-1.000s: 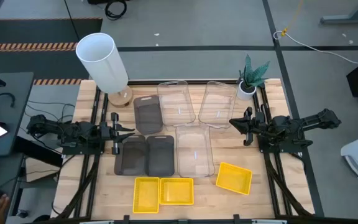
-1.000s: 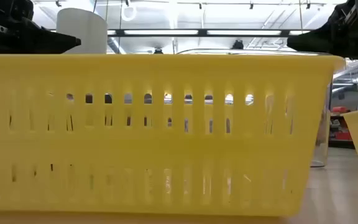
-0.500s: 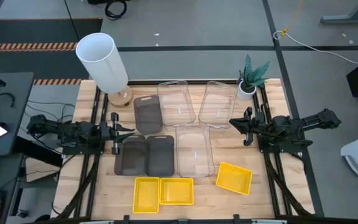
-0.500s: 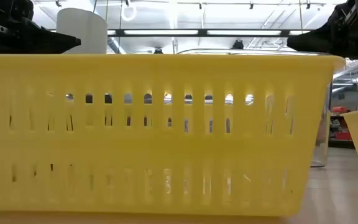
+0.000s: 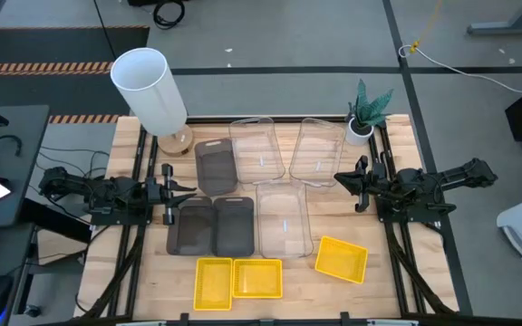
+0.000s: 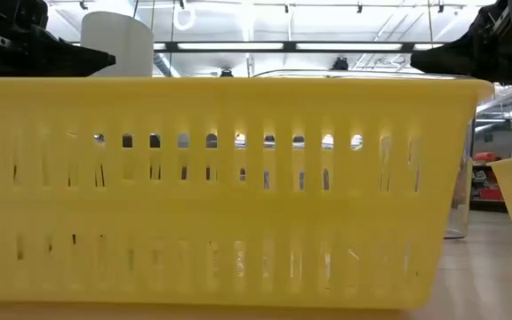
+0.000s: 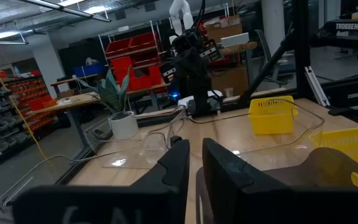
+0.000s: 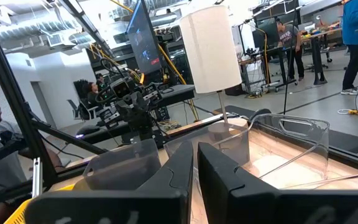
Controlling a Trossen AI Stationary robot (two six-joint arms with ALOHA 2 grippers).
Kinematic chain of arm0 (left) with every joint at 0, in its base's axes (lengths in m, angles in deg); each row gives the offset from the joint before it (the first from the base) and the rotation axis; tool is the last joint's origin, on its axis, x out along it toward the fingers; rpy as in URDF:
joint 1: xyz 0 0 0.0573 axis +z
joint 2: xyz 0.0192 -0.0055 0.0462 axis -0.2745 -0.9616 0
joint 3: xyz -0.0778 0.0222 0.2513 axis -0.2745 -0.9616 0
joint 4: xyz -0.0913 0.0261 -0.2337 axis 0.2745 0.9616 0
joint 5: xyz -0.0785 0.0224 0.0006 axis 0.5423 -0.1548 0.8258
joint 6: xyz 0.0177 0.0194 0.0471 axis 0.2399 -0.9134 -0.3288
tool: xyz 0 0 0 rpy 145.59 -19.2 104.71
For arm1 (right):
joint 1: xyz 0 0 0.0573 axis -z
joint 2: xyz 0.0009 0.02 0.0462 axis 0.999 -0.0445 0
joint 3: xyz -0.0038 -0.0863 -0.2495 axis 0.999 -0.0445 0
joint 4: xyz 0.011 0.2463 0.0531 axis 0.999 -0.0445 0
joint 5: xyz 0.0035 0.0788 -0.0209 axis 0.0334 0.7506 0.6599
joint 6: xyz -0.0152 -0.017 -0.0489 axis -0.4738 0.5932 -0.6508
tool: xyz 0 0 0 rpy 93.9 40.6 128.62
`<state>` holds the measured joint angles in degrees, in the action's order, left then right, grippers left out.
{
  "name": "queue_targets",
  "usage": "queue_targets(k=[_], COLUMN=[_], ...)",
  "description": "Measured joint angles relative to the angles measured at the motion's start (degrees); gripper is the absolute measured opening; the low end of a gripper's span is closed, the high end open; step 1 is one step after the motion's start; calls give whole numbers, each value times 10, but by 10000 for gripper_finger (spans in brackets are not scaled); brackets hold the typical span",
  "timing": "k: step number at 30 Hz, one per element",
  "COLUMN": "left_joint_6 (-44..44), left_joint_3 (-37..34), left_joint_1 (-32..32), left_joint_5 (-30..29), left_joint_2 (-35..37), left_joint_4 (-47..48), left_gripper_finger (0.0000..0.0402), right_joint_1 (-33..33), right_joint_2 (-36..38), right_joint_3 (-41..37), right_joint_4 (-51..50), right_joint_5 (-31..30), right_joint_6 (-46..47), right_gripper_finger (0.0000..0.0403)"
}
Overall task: Stack baskets by color
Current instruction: Stack the bottom left black bin on top of the bottom right black bin
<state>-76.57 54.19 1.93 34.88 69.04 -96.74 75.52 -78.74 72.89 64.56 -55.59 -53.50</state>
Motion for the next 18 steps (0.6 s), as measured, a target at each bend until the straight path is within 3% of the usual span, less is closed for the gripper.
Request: queue_targets(k=[18], left_joint_6=[0], left_joint_3=[0], left_joint_1=[0], left_joint_5=[0], left_joint_2=[0], left_joint_4=[0], left_gripper_finger=[53], right_joint_1=[0], right_joint_2=[0], right_joint_3=[0], right_joint_4=[0], right_joint_5=[0], right_joint_6=[0], right_gripper_finger=[30])
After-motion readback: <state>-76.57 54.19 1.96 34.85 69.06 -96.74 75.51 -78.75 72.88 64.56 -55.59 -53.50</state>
